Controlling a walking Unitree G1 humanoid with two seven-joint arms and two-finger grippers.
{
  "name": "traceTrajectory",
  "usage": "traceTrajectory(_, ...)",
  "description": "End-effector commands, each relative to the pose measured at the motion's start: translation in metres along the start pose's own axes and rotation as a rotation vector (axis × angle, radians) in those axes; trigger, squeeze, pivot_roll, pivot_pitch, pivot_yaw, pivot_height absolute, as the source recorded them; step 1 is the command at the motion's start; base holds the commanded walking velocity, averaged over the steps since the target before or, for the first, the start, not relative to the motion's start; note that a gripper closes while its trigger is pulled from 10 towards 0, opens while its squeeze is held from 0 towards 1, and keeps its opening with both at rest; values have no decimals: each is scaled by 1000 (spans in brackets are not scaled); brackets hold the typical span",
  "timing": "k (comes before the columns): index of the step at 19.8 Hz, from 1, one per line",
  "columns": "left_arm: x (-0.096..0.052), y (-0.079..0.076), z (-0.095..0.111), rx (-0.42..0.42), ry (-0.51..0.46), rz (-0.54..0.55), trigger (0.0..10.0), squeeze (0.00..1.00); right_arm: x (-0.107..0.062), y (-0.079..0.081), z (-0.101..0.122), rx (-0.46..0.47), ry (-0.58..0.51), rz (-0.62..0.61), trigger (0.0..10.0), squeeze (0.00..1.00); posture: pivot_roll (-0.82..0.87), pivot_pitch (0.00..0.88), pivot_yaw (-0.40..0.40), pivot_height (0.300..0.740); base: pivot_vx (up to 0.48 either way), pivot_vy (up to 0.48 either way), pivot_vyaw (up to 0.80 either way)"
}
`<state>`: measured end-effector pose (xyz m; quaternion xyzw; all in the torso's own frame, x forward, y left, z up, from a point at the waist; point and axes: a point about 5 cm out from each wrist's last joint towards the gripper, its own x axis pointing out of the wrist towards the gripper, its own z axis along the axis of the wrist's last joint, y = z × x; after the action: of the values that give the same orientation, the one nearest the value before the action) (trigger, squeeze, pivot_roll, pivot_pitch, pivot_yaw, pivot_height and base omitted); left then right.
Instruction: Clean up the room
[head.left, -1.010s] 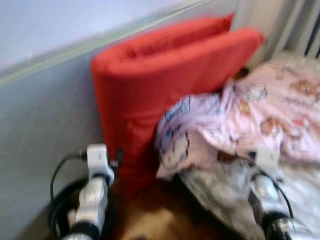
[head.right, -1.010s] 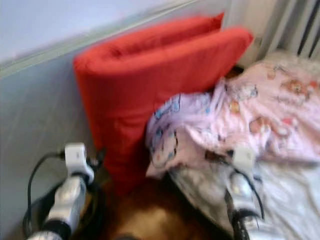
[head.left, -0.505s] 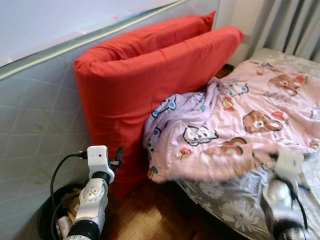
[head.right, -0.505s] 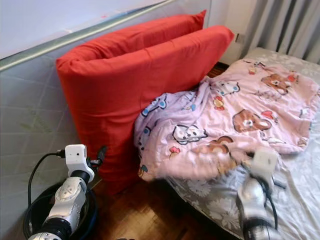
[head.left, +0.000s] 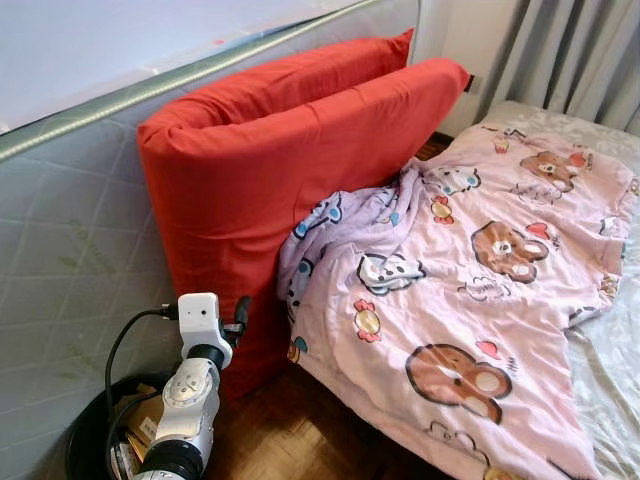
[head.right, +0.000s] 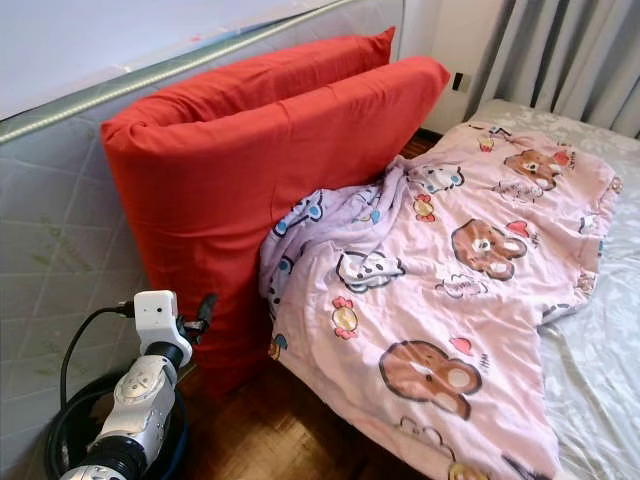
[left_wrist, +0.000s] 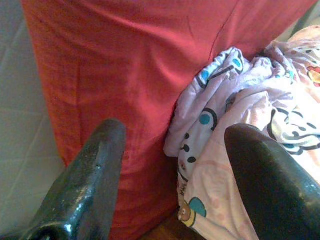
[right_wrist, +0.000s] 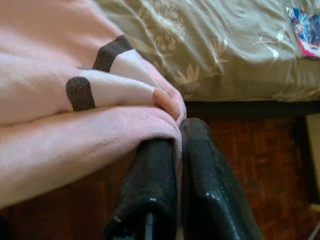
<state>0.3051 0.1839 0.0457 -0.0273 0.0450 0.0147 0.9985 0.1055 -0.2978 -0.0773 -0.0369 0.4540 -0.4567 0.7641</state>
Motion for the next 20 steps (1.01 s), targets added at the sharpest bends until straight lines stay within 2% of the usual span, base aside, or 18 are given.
traceTrajectory(1, 0, -1, -2, 4, 8, -4, 10000, 0, 1, -11, -14, -44, 56, -41, 10000, 0, 7, 53, -10, 740, 0, 0, 0)
traceTrajectory(3, 0, -2, -2, 2, 11, -8, 10000, 0, 1, -20, -32, -122, 113, -52, 10000, 0, 7, 52, -11, 740, 0, 0, 0)
traceTrajectory(4, 0, -2, -3, 2, 12, -8, 10000, 0, 0, -19, -29, -203, 66, -30, 10000, 0, 7, 52, -11, 740, 0, 0, 0)
traceTrajectory(5, 0, -2, -3, 0, 14, -7, 10000, 0, -1, -8, -14, -368, -114, 36, 10000, 0, 4, 50, -12, 740, 0, 0, 0)
traceTrajectory(6, 0, -3, -4, 1, 18, -10, 10000, 0, -10, 9, 17, -421, -411, 96, 10000, 0, 3, 52, -12, 740, 0, 0, 0)
traceTrajectory(8, 0, -4, -4, 0, 20, -13, 10000, 0, -18, 13, 37, -396, -582, 72, 10000, 0, -3, 51, -11, 740, 0, 0, 0)
traceTrajectory(9, 1, -5, -4, 1, 22, -16, 10000, 0, -26, 13, 52, -367, -716, 51, 10000, 0, -6, 49, -13, 740, 0, 0, 0)
traceTrajectory(10, 1, -5, -4, 0, 23, -16, 10000, 0, -35, 15, 63, -395, -843, 38, 10000, 0, -7, 48, -14, 740, 0, 0, 0)
traceTrajectory(11, 1, -5, -4, 0, 23, -17, 10000, 0, -40, 16, 68, -410, -899, 22, 10000, 0, -9, 50, -14, 740, 0, 0, 0)
traceTrajectory(12, 1, -5, -5, -1, 23, -18, 10000, 0, -50, 15, 76, -460, -1021, -18, 10000, 0, -8, 49, -16, 740, 0, 0, 0)
traceTrajectory(14, 1, -5, -5, -1, 24, -18, 10000, 0, -67, 18, 81, -551, -1178, -7, 10000, 0, -6, 49, -18, 740, 0, 0, 0)
traceTrajectory(16, 1, -5, -5, -1, 25, -18, 10000, 0, -81, 22, 73, -627, -1281, 63, 10000, 0, -16, 48, -24, 740, 0, 0, 0)
traceTrajectory(17, 1, -6, -5, -2, 25, -19, 10000, 0, -87, 18, 64, -673, -1316, 65, 10000, 0, -16, 48, -24, 740, 0, 0, 0)
traceTrajectory(19, 2, -6, -5, -4, 27, -20, 10000, 0, -95, 8, 64, -686, -1342, 6, 10000, 0, -19, 48, -28, 740, 0, 0, 0)
traceTrajectory(20, 2, -7, -6, -5, 28, -20, 10000, 0, -95, 1, 65, -663, -1311, -46, 10000, 0, -19, 48, -28, 740, 0, 0, 0)
